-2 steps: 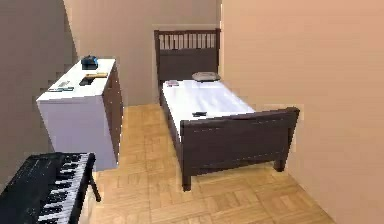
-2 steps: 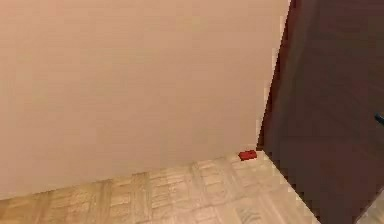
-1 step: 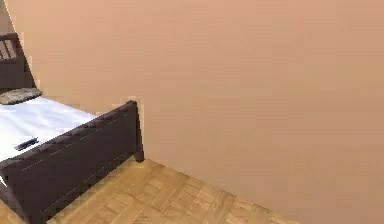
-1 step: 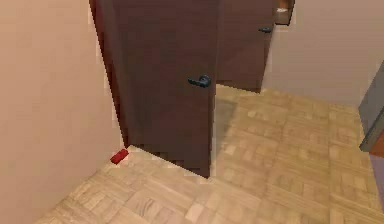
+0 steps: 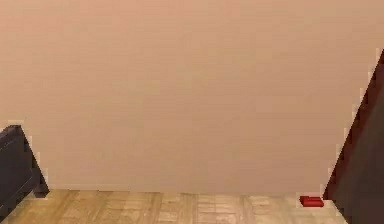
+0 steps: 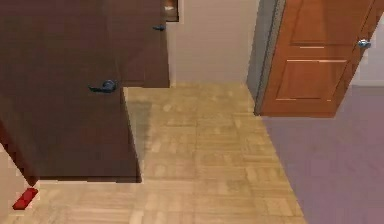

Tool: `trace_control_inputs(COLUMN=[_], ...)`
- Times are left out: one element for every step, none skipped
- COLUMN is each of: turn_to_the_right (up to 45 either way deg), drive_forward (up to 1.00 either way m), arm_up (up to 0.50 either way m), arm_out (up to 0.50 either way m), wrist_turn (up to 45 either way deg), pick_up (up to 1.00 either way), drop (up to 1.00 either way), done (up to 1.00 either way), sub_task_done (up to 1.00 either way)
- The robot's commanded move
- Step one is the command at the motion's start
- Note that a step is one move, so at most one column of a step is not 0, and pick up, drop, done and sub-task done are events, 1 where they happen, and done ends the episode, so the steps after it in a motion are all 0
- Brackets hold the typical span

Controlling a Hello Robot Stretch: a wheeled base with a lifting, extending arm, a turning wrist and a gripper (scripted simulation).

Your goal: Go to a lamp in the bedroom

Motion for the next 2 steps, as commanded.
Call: trace_control_inputs(turn_to_the_right=[0.0,45.0], drive_forward=[0.25,0.00], arm_up=[0.00,0.00], arm_out=[0.00,0.00], wrist_turn=[0.0,0.0], pick_up=[0.00,0.00], drop=[0.00,0.00], done=[0.00,0.00], sub_task_done=[0.00,0.00])
